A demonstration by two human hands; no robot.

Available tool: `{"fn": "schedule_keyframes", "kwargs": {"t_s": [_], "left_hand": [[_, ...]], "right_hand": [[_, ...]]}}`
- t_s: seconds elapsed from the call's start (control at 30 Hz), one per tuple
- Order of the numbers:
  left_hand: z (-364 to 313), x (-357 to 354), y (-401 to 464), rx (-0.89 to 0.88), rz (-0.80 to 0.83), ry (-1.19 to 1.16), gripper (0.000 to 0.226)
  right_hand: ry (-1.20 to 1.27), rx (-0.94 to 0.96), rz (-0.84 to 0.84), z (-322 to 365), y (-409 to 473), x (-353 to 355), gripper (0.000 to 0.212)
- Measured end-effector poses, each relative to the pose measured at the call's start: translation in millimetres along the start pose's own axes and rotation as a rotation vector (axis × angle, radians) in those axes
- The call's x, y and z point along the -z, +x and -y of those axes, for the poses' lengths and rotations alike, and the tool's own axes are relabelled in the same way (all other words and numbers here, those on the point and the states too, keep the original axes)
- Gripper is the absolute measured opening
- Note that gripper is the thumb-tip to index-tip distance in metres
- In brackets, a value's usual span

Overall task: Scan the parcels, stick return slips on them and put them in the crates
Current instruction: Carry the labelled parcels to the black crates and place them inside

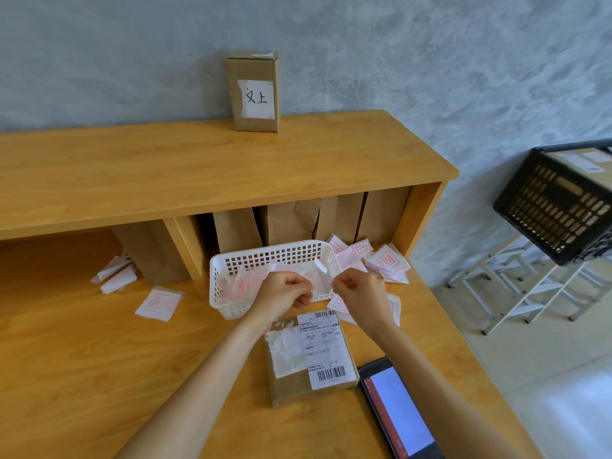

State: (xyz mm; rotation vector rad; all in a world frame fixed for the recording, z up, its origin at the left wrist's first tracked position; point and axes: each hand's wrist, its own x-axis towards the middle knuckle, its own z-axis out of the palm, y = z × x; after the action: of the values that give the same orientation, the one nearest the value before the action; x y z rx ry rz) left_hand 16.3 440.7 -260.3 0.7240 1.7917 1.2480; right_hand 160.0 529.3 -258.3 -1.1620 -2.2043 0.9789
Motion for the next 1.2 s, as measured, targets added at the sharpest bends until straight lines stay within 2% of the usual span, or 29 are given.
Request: {"fn": "schedule_keyframes", "kwargs": {"t_s": [0.37, 0.53, 0.77, 0.97, 1.1, 1.2], "left_hand": [[-11, 36, 36, 0.023, -0.225, 0.103, 0.013], [-5, 40, 47, 0.068, -0.303, 0.204, 0.015], [-2, 31, 46, -0.003, -0.319, 0.628, 0.037], [-7, 30, 39, -0.040, -0.312, 0.941, 0.028], [-14, 26, 35, -0.098, -0.346, 0.936, 0.017], [-23, 13, 35, -0.164, -0.356, 0.750, 0.007]], "right_hand": [[0.142, -0.139, -0.192, -15, 20, 35, 0.014], [0.135, -0.172, -0.209, -23, 25, 41, 0.015], [0.123, -0.175, -0.160, -25, 22, 37, 0.014], [0.107, -0.131, -0.103, -21, 20, 35, 0.012], [0.088, -0.109, -0.085, -18, 22, 33, 0.013], [0.080, -0.087, -0.084, -17, 23, 31, 0.012]]}}
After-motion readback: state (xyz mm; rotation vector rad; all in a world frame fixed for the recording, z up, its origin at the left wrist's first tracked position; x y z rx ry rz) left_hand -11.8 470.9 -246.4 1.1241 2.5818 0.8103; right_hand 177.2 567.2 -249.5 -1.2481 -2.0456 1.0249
